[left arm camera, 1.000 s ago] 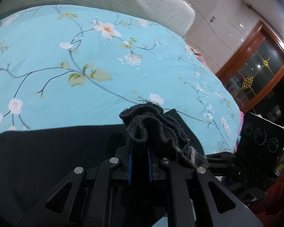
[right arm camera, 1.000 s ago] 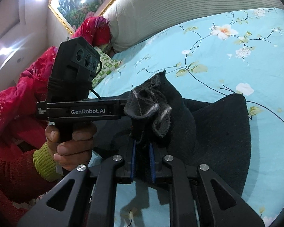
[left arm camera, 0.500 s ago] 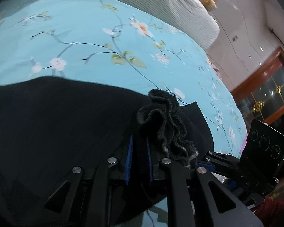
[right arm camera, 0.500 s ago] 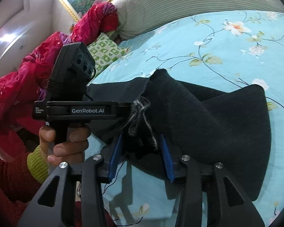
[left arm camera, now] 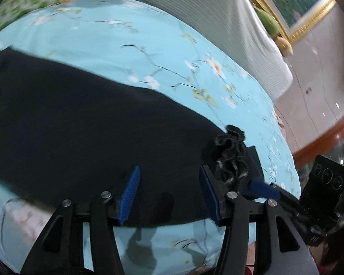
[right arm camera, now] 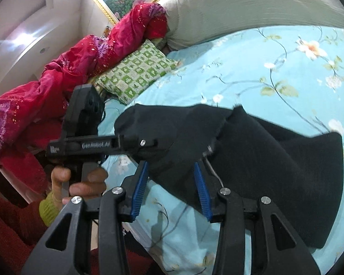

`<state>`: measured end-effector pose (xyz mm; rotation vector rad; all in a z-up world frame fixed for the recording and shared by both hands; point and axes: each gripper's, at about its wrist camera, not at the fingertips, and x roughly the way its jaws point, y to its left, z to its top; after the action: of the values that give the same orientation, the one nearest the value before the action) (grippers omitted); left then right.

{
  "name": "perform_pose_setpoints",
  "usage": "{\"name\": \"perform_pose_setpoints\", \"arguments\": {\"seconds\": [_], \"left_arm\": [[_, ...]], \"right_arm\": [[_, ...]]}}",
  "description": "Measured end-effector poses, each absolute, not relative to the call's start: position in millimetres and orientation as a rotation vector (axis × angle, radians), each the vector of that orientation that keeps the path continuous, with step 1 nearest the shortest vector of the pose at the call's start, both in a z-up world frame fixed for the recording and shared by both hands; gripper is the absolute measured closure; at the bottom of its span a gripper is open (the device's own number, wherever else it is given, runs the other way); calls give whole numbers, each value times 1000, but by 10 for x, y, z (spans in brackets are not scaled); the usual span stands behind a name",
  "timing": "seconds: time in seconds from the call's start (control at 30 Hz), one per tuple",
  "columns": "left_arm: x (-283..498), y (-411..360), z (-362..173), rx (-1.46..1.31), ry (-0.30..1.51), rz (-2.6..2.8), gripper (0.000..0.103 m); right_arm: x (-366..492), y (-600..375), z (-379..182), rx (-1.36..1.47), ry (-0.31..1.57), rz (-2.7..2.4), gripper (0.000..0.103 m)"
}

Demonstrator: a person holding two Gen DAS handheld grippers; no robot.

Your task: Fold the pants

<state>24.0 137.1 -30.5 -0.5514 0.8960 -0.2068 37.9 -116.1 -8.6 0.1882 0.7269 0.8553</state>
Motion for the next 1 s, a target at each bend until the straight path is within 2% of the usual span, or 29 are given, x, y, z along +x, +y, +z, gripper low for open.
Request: {"name": "perform_pose_setpoints", "arguments": {"seconds": [0.33, 0.5, 1.0], "left_arm": [[-320, 1984, -284, -671, 843, -52, 49], [-571, 2327, -249, -695, 814, 42, 42], [-633, 3169, -561, -898, 797, 168, 42]], "right_arm": [[555, -915, 117, 133, 696, 891, 56], [664, -686, 115, 112, 721, 911, 54], [1164, 164, 82, -102, 856, 972, 51]]}}
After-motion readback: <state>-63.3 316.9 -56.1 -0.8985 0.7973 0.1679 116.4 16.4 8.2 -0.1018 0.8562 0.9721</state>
